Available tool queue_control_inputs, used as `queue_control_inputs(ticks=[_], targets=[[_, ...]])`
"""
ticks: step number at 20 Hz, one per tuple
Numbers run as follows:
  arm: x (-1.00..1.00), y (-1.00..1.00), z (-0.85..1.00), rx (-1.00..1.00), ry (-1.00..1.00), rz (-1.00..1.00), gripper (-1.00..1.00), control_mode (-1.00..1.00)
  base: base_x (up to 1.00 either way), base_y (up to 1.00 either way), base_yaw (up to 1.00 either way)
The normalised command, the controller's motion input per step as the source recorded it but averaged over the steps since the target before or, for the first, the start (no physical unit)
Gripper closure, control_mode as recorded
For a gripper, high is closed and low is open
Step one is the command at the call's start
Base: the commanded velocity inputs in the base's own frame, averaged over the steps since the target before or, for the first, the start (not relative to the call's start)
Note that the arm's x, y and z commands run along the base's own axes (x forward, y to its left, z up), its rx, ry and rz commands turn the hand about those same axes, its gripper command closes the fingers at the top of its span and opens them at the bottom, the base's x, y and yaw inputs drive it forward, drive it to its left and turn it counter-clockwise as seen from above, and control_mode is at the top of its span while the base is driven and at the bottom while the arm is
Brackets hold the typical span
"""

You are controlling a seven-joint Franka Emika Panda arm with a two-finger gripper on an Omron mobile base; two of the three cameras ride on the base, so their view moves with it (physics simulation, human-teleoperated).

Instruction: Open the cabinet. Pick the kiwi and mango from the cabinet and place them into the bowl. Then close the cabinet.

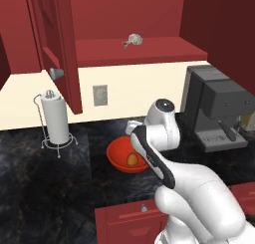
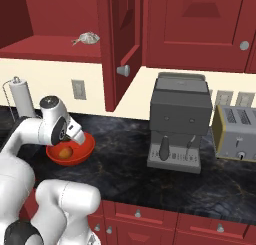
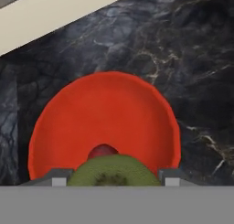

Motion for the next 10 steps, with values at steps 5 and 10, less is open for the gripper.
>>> queue_control_inputs(ticks=[5,10], targets=[[0.5,0.07,-0.5,-0.08,0.04,0.0,1.0,-1.0,0.0,0.0,0.0],[0.41,0.14,-0.29,-0.01,0.0,0.0,-1.0,-1.0,0.0,0.0,0.0]])
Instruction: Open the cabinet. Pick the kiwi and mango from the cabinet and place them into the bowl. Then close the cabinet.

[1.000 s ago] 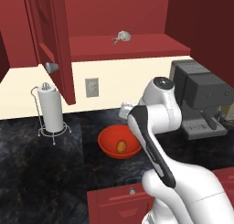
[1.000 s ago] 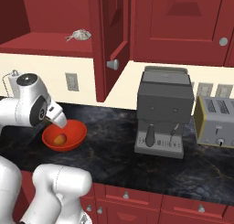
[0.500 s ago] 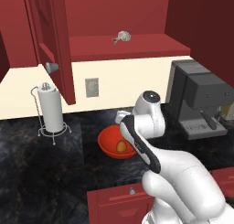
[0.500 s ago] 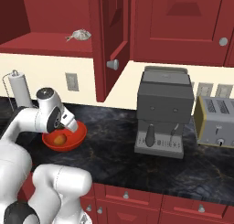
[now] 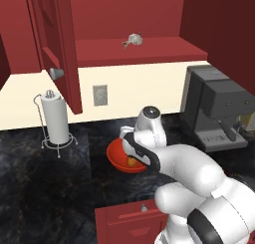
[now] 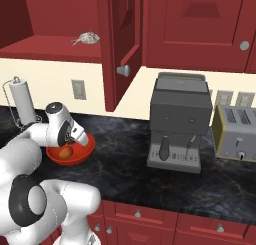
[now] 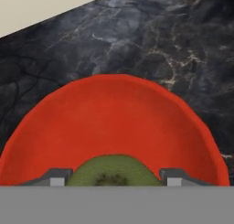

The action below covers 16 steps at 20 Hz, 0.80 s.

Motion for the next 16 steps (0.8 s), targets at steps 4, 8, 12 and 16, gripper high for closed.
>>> queue_control_inputs(ticks=[4,8,12,16], targets=[[0.0,0.0,0.0,0.0,0.0,0.0,-1.0,-1.0,0.0,0.0,0.0],[0.0,0.0,0.0,0.0,0.0,0.0,-1.0,-1.0,0.0,0.0,0.0],[0.0,0.0,0.09,0.0,-0.05,0.0,-1.0,-1.0,0.0,0.0,0.0],[-0.56,0.02,0.95,0.0,-0.36,0.0,-1.0,-1.0,0.0,0.0,0.0]])
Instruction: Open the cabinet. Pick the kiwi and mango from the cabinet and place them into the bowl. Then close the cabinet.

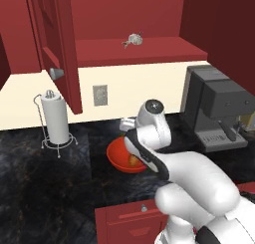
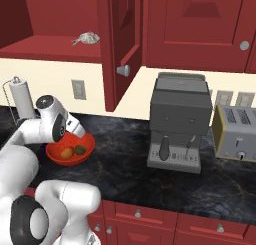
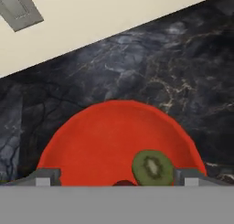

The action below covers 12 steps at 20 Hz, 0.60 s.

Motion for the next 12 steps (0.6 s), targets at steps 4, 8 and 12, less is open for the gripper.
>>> queue_control_inputs(ticks=[4,8,12], targets=[[-0.91,0.18,1.0,0.0,-0.45,0.02,-1.0,-1.0,0.0,0.0,0.0],[-1.0,0.24,0.86,-0.04,-0.33,0.11,-1.0,-1.0,0.0,0.0,0.0],[-0.97,0.38,0.99,-0.07,-0.25,0.06,-1.0,-1.0,0.0,0.0,0.0]])
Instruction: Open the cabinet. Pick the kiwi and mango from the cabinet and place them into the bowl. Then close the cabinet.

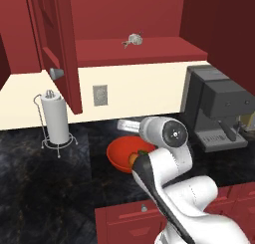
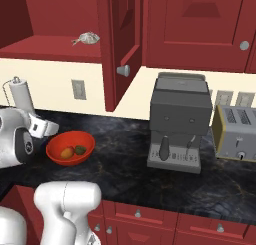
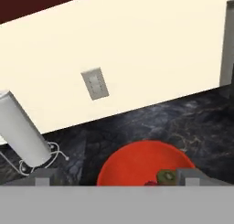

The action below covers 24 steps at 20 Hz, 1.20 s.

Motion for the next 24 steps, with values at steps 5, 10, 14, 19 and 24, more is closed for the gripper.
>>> queue_control_inputs(ticks=[5,10,14,19,24], targets=[[-1.0,0.26,1.0,-0.07,-0.34,0.02,-1.0,-1.0,0.0,0.0,0.0],[-1.0,0.01,1.0,0.0,-0.4,0.05,-1.0,-1.0,0.0,0.0,0.0],[-1.0,0.0,0.8,0.0,-0.35,0.03,-1.0,-1.0,0.0,0.0,0.0],[-1.0,0.16,0.56,-0.04,-0.31,0.03,-1.0,-1.0,0.0,0.0,0.0],[-0.48,0.57,0.16,0.0,-0.24,0.04,-1.0,-1.0,0.0,0.0,0.0]])
